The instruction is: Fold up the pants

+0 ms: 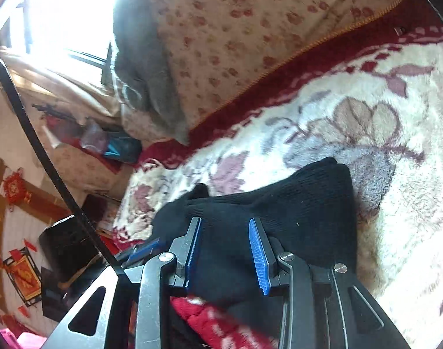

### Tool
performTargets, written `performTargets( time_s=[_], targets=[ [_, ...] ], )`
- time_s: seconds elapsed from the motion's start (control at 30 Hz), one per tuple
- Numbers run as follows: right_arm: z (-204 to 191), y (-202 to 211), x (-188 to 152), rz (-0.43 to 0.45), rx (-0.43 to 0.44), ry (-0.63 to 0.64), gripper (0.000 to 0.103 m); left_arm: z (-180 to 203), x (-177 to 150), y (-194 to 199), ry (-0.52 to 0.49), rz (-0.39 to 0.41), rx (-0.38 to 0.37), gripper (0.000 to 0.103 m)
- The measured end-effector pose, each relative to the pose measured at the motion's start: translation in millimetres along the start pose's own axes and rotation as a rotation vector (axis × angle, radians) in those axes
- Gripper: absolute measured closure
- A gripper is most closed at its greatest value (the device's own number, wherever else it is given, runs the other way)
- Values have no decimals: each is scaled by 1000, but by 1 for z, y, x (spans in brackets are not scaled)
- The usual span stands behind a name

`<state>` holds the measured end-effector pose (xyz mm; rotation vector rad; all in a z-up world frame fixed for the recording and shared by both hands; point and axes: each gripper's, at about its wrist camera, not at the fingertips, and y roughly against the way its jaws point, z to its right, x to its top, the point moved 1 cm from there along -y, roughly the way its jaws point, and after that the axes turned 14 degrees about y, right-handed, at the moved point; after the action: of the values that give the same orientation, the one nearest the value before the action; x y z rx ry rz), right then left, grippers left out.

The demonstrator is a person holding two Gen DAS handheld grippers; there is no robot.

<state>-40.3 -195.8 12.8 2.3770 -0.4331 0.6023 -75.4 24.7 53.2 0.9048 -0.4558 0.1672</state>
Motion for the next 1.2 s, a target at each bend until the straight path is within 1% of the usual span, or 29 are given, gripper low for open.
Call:
performTargets(
  time_s=[0.07, 0.1, 0.23, 0.33, 0.37, 0.47, 0.5, 0.57, 0.6, 0.63, 0.67, 0.73, 0.77, 0.83, 0.87, 0.93, 0.97, 1.0, 1.07, 1.13, 1.2],
  targets=[
    [3, -3, 4, 10, -4, -4, 72, -6, -8, -12, 28, -27, 39, 89],
    [5, -4, 7, 17, -11, 0, 72, -10, -10, -15, 43, -35, 46, 89],
    [3, -5, 16, 15, -42, 11, 72, -19, -13, -10, 91, -24, 26, 89],
    [-7, -4, 18, 7, -59, 43, 70, -23, -13, 3, 115, -2, 32, 89],
    [-10, -5, 17, 5, -58, 46, 69, -25, -13, 7, 122, 5, 41, 88],
    [-26, -10, 20, -1, -27, 75, 67, -35, -13, 28, 160, 51, 82, 77],
    [-33, -13, 21, -7, -16, 90, 65, -39, -13, 34, 178, 68, 94, 76],
    [-49, -24, 24, -25, 18, 126, 56, -50, -14, 50, 220, 110, 145, 74],
    [-56, -30, 26, -37, 36, 144, 55, -57, -16, 59, 245, 133, 184, 71],
    [-66, -40, 28, -55, 59, 165, 55, -63, -16, 66, 263, 151, 217, 71],
    [-72, -47, 29, -67, 72, 175, 55, -72, -19, 77, 291, 181, 267, 71],
    [-88, -69, 32, -103, 101, 208, 55, -84, -23, 91, 328, 217, 325, 71],
    [-95, -78, 33, -119, 110, 224, 54, -94, -26, 100, 356, 234, 366, 71],
    [-111, -99, 35, -155, 132, 256, 54, -108, -32, 112, 399, 257, 409, 71],
    [-122, -112, 36, -178, 143, 280, 53, -120, -37, 123, 442, 278, 426, 71],
    [-140, -133, 37, -216, 154, 327, 50, -137, -46, 137, 510, 309, 433, 71],
    [-149, -143, 37, -236, 159, 355, 49, -149, -53, 146, 564, 331, 430, 68],
    [-159, -155, 38, -258, 162, 387, 49, -158, -58, 152, 604, 346, 424, 60],
    [-181, -180, 38, -300, 163, 460, 49, -176, -71, 163, 701, 385, 402, 53],
    [-198, -202, 39, -335, 170, 517, 48, -190, -80, 169, 770, 414, 385, 53],
    [-213, -225, 40, -369, 167, 569, 42, -196, -84, 172, 804, 425, 386, 53]
  ],
)
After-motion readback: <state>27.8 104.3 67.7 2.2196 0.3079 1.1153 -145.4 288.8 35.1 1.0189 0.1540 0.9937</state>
